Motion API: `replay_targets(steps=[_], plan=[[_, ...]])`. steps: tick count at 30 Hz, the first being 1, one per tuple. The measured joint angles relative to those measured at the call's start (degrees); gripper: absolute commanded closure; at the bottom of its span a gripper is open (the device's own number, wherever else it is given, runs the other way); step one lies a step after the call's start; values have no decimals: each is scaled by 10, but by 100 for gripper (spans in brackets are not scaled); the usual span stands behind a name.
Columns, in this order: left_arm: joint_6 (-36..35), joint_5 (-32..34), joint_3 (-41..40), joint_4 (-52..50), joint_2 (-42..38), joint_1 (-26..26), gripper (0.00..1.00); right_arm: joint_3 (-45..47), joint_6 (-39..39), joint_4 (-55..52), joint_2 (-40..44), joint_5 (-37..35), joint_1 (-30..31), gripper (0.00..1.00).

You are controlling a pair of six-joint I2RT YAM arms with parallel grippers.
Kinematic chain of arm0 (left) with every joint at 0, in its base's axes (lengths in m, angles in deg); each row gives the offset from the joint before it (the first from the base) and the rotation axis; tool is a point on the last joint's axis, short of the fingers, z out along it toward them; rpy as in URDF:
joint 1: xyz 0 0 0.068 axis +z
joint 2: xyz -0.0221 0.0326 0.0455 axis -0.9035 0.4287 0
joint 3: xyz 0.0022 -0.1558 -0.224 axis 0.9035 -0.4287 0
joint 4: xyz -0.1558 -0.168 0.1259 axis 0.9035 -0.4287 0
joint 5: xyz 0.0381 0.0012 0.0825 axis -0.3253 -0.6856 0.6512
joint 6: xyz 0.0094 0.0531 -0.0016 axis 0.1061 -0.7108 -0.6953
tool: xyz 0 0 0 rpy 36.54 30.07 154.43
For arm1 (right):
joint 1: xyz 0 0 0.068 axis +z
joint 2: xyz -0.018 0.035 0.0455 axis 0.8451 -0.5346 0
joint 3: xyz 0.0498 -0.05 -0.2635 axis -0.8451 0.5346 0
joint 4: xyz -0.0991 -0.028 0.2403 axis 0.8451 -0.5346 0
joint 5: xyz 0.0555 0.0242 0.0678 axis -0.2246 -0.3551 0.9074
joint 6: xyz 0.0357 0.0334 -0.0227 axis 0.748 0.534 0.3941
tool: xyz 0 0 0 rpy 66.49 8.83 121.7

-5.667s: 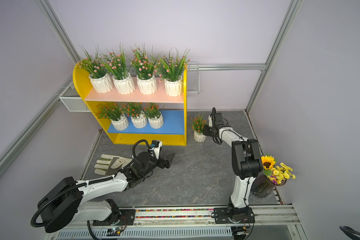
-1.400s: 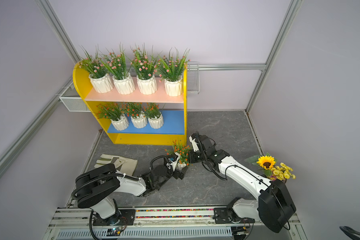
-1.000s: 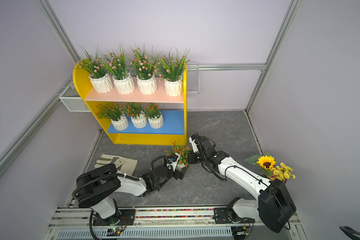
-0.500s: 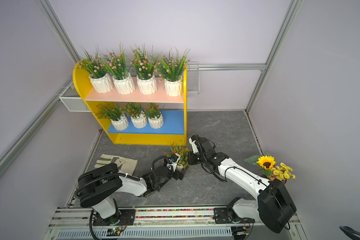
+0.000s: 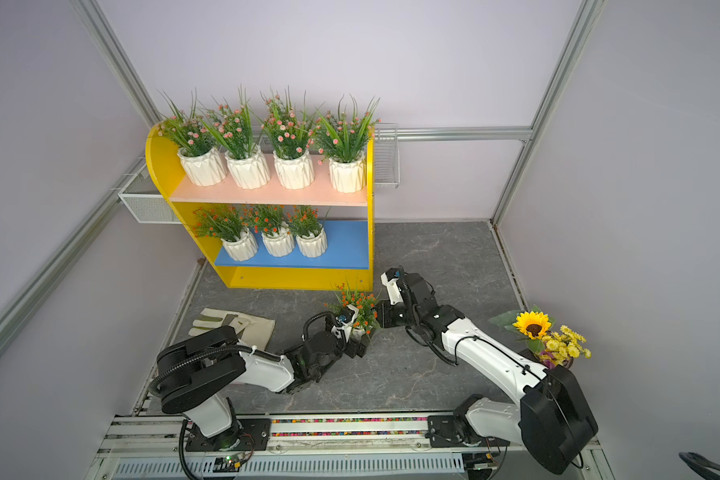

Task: Place the baby's breath potted plants on the rack by color
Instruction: Pick up the baby's breath potted plant from the center of the board, then place the baby's breath potted plant on the rack.

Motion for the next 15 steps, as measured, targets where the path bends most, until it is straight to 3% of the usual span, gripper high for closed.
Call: replay_targets(steps=[8,15], plan=[[0,4,0,-24,-2,5,58,16,-5,-24,77,-5,-46,70],[9,0,18,-104,-38,35,59,40,-9,-53,115,-15,-76,69]])
